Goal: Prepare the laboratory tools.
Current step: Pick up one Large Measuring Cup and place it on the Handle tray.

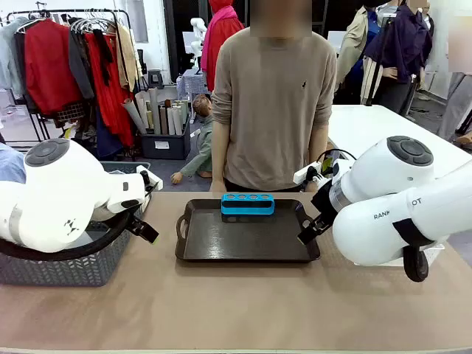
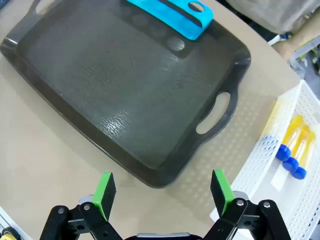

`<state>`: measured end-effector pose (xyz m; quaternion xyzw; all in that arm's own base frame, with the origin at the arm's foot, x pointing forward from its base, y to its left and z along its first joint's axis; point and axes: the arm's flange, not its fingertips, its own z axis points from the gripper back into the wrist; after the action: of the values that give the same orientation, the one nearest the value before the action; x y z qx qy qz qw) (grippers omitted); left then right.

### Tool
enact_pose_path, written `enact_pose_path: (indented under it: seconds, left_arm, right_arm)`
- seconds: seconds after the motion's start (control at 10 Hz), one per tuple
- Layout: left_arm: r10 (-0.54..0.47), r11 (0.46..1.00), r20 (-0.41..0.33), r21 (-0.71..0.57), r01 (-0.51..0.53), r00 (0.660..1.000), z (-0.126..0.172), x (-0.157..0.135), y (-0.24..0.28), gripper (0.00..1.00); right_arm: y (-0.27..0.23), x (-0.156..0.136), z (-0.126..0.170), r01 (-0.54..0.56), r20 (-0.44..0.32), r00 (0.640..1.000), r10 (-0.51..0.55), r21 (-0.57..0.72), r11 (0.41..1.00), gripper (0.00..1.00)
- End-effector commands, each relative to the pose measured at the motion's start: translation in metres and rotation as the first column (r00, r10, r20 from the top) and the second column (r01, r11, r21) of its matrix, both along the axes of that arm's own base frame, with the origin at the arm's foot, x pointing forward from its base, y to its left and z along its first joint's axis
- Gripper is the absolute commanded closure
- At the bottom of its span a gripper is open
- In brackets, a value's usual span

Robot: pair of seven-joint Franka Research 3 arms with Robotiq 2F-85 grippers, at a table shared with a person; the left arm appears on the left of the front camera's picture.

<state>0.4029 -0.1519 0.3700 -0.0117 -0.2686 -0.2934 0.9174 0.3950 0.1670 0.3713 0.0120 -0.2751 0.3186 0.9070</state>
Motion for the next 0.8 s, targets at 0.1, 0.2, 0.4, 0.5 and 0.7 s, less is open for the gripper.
enact_pose_path:
  seconds: [0.1,0.2,0.4,0.5,0.7]
  left_arm:
    - [0.0,1.0,0.0,0.0,0.0,1.0,0.0001,0.0,0.0,0.0]
    - [0.0,1.0,0.0,0.0,0.0,1.0,0.0001,0.0,0.0,0.0]
    - [0.0,1.0,0.0,0.0,0.0,1.0,0.0001,0.0,0.0,0.0]
    - [0.0,1.0,0.0,0.0,0.0,1.0,0.0001,0.0,0.0,0.0]
    - [0.0,1.0,0.0,0.0,0.0,1.0,0.0001,0.0,0.0,0.0]
  right_arm:
    - [0.0,0.0,0.0,0.0,0.0,1.0,0.0,0.0,1.0,0.0]
    - [0.0,0.0,0.0,0.0,0.0,1.0,0.0,0.0,1.0,0.0]
    - [0.0,0.0,0.0,0.0,0.0,1.0,0.0,0.0,1.0,0.0]
    - [0.0,0.0,0.0,0.0,0.0,1.0,0.0,0.0,1.0,0.0]
    - [0.0,0.0,0.0,0.0,0.0,1.0,0.0,0.0,1.0,0.0]
